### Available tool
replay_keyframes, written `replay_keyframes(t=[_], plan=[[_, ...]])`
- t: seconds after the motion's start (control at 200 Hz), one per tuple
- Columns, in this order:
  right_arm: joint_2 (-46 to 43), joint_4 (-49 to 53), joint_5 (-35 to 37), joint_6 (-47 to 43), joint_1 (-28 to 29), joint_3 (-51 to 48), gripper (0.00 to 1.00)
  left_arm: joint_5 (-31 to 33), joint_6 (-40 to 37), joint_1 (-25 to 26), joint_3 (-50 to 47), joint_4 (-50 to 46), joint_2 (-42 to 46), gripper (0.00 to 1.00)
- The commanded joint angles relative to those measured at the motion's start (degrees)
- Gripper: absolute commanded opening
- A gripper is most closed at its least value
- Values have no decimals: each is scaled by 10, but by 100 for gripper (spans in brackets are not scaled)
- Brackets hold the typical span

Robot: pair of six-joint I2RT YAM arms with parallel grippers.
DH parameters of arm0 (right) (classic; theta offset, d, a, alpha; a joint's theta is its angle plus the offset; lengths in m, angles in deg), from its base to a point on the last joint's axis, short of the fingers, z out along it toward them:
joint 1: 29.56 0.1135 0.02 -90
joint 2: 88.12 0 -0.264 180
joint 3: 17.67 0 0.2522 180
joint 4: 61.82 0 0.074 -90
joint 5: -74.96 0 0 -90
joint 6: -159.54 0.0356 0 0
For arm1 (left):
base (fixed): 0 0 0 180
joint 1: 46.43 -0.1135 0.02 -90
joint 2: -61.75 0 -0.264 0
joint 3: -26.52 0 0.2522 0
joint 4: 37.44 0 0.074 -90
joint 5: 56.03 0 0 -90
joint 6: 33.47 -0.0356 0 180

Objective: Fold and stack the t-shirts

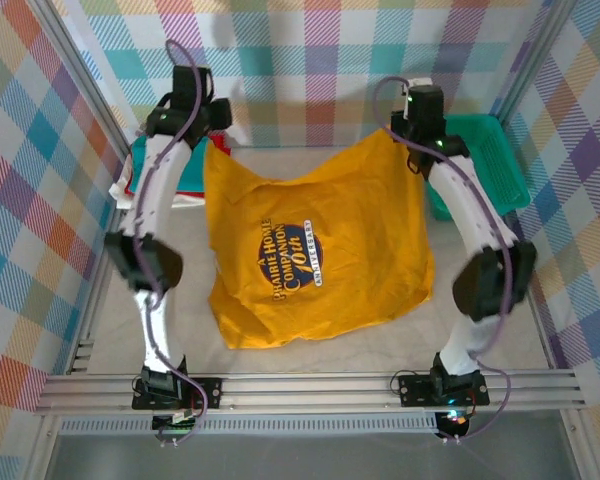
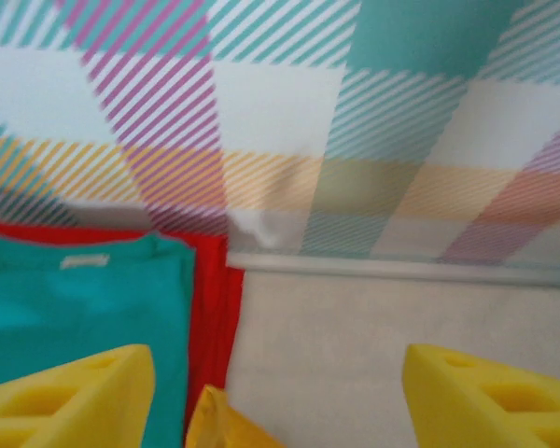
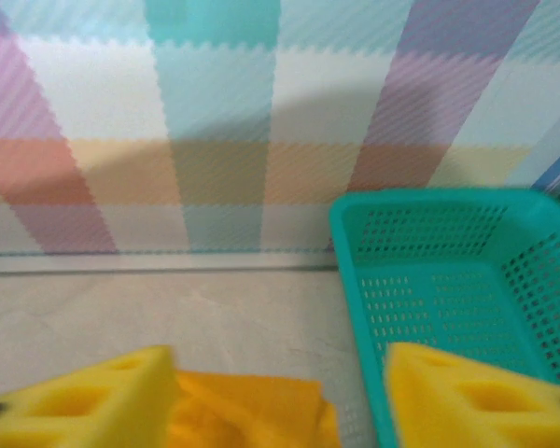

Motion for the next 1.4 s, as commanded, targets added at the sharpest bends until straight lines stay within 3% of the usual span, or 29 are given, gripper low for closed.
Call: replay_keyframes(t=[0.0, 0.05, 0.1, 0.26, 0.32, 0.38, 0.515, 0.63, 0.89, 1.125, 1.395], plan=[[-17, 64, -34, 50, -3, 56, 80, -32, 3, 0, 148, -127, -15, 76], [-48, 55, -46, 54, 0, 24, 81, -31, 7, 8, 109, -135, 11, 79], [-93, 36, -73, 64, 3, -34, 81, -22, 12, 24, 7, -112, 67, 79], [-240, -25, -178, 111, 37, -286, 76, -46, 102, 73, -568, 148, 332, 75], [-267, -36, -211, 138, 49, -365, 73, -35, 147, 77, -715, 224, 397, 69], [-272, -44, -239, 163, 54, -423, 69, -35, 166, 69, -791, 263, 410, 70], [-258, -94, -256, 174, 61, -499, 66, -66, 162, 49, -738, 230, 300, 69], [-213, -97, -269, 135, 71, -484, 64, -83, 178, 49, -728, 287, 248, 68], [-162, -124, -271, 137, 80, -489, 59, -67, 193, 42, -631, 252, 128, 65], [-177, -127, -275, 150, 81, -499, 60, -59, 213, 40, -610, 260, 84, 60], [-194, -109, -284, 134, 80, -493, 61, -10, 281, 40, -683, 291, 123, 62]])
